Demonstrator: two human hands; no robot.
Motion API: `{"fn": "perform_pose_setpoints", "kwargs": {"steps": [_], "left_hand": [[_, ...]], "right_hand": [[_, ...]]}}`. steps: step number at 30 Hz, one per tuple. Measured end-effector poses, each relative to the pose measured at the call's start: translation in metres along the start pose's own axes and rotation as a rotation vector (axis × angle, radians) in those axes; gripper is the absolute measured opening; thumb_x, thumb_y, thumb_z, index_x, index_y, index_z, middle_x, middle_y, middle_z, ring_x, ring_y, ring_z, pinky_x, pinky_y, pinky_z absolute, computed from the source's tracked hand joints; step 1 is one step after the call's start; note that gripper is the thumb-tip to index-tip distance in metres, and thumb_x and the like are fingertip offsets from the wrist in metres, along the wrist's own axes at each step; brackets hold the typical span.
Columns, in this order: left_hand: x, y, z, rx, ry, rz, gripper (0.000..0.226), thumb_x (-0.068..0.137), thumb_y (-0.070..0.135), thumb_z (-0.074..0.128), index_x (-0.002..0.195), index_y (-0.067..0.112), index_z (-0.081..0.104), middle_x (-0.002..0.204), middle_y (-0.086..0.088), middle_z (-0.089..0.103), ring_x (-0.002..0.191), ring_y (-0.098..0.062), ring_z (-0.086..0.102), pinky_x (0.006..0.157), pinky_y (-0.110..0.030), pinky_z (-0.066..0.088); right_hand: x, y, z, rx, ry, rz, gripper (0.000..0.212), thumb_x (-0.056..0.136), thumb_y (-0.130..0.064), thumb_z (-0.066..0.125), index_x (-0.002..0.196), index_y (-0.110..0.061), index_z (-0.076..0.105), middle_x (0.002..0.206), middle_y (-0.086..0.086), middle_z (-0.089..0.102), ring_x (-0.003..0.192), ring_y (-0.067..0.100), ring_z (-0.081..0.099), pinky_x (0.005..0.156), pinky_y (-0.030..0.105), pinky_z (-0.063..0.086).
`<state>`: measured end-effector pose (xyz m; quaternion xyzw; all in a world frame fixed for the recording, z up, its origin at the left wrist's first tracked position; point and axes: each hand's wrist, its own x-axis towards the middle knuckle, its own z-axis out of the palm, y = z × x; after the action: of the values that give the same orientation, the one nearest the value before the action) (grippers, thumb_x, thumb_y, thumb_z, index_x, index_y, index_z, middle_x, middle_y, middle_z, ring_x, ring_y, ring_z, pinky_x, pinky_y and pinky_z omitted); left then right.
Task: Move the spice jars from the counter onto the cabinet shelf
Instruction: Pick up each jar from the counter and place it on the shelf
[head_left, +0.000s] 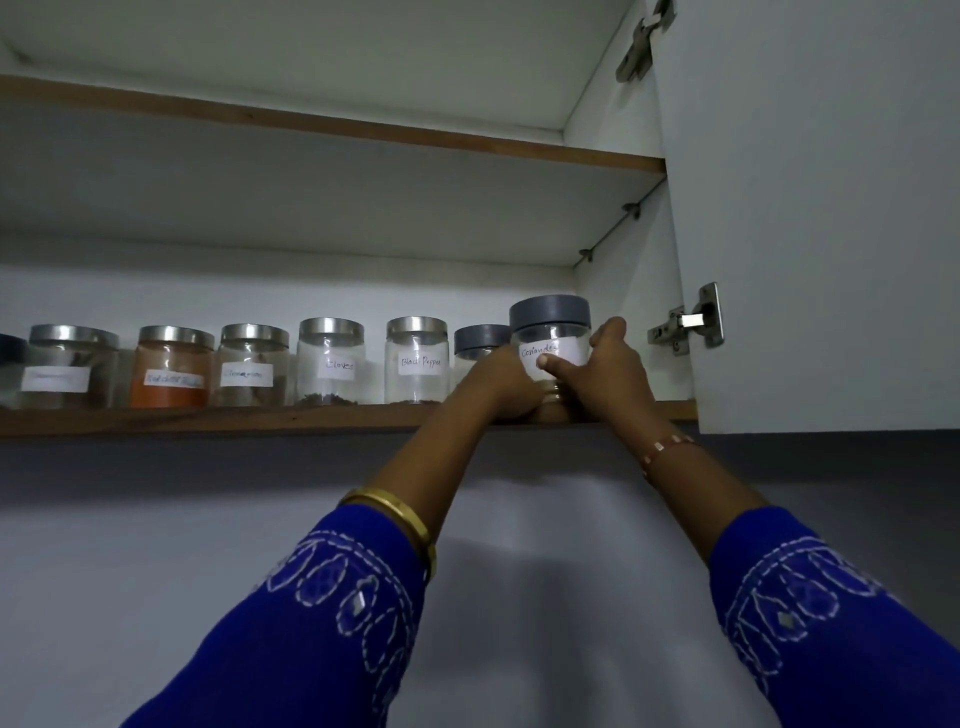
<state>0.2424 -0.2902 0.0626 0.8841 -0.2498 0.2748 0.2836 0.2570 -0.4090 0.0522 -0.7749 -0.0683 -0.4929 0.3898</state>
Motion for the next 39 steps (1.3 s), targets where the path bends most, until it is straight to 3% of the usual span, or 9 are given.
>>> {"fn": "perform_pose_setpoints", "kwargs": {"steps": [6, 13, 17, 19, 21, 25, 27, 30, 39], "left_hand": [[0.024, -0.001, -0.004, 0.120, -0.213, -0.088, 0.009, 0.085, 0.010, 0.055, 0.078, 0.011, 0.051, 0.091, -0.007, 0.053, 0.065, -0.011, 0.046, 0.057, -0.020, 0.033], [0.032, -0.003, 0.006, -0.100, -0.193, -0.159, 0.018, 0.087, 0.009, 0.047, 0.071, 0.016, 0.044, 0.069, -0.001, 0.045, 0.060, -0.012, 0.040, 0.055, -0.023, 0.031], [0.031, -0.004, 0.014, 0.016, -0.161, -0.076, 0.026, 0.086, 0.007, 0.040, 0.061, 0.015, 0.039, 0.071, -0.004, 0.050, 0.068, -0.019, 0.047, 0.058, -0.025, 0.033], [0.022, -0.005, 0.019, 0.171, -0.104, -0.014, 0.025, 0.089, 0.017, 0.038, 0.069, 0.011, 0.051, 0.095, -0.009, 0.064, 0.091, -0.027, 0.057, 0.076, -0.032, 0.041], [0.006, -0.008, 0.026, 0.367, 0.014, 0.024, 0.033, 0.093, 0.028, 0.034, 0.102, 0.011, 0.061, 0.118, -0.007, 0.063, 0.110, -0.028, 0.056, 0.092, -0.035, 0.039], [-0.028, -0.024, 0.042, 0.597, 0.221, 0.159, 0.051, 0.095, 0.025, 0.034, 0.143, 0.009, 0.030, 0.149, -0.012, 0.037, 0.139, -0.027, 0.031, 0.117, -0.042, 0.012], [-0.045, -0.030, 0.044, 0.580, 0.192, 0.166, 0.055, 0.098, 0.025, 0.031, 0.148, 0.009, 0.017, 0.157, -0.010, 0.018, 0.146, -0.027, 0.011, 0.119, -0.043, 0.000], [-0.079, -0.034, 0.043, 0.478, 0.134, 0.165, 0.053, 0.100, 0.022, 0.028, 0.149, 0.009, 0.013, 0.159, -0.010, 0.009, 0.148, -0.024, 0.002, 0.119, -0.041, -0.002], [-0.213, -0.078, 0.017, 0.210, 0.156, -0.018, 0.048, 0.101, 0.019, 0.027, 0.148, 0.014, 0.021, 0.158, -0.005, 0.017, 0.148, -0.018, 0.008, 0.119, -0.030, 0.002]], "right_hand": [[0.015, 0.015, 0.003, -0.167, -0.055, 0.034, 0.050, 0.085, -0.022, 0.066, 0.122, 0.002, 0.042, 0.124, 0.022, 0.056, 0.114, 0.035, 0.054, 0.088, 0.035, 0.044], [0.031, 0.024, 0.002, -0.297, -0.171, 0.083, 0.029, 0.090, -0.009, 0.050, 0.112, 0.006, 0.061, 0.119, 0.024, 0.061, 0.110, 0.036, 0.057, 0.076, 0.027, 0.039], [0.023, 0.024, 0.002, -0.326, -0.209, 0.035, 0.033, 0.090, -0.006, 0.048, 0.118, 0.005, 0.059, 0.122, 0.022, 0.060, 0.112, 0.035, 0.056, 0.086, 0.030, 0.044], [0.011, 0.022, 0.006, -0.371, -0.214, -0.029, 0.029, 0.091, -0.005, 0.046, 0.112, 0.007, 0.060, 0.117, 0.024, 0.062, 0.108, 0.036, 0.058, 0.083, 0.031, 0.044], [-0.002, 0.023, 0.009, -0.375, -0.186, -0.134, 0.027, 0.092, -0.004, 0.043, 0.106, 0.008, 0.063, 0.109, 0.025, 0.065, 0.101, 0.037, 0.060, 0.082, 0.033, 0.045], [-0.032, 0.034, 0.006, -0.404, -0.161, -0.322, 0.028, 0.094, -0.003, 0.042, 0.113, 0.008, 0.061, 0.116, 0.025, 0.063, 0.113, 0.037, 0.054, 0.104, 0.034, 0.033], [-0.053, 0.036, 0.005, -0.442, -0.206, -0.328, 0.044, 0.097, -0.008, 0.042, 0.138, 0.004, 0.039, 0.144, 0.021, 0.041, 0.138, 0.035, 0.031, 0.119, 0.037, 0.017], [-0.088, 0.033, 0.002, -0.411, -0.237, -0.301, 0.053, 0.099, -0.013, 0.040, 0.147, -0.002, 0.020, 0.157, 0.015, 0.015, 0.148, 0.028, 0.009, 0.120, 0.038, 0.005], [-0.205, -0.016, 0.035, -0.178, -0.314, -0.244, 0.050, 0.101, -0.017, 0.035, 0.148, -0.009, 0.021, 0.158, 0.008, 0.015, 0.148, 0.020, 0.008, 0.119, 0.028, 0.008]]}}
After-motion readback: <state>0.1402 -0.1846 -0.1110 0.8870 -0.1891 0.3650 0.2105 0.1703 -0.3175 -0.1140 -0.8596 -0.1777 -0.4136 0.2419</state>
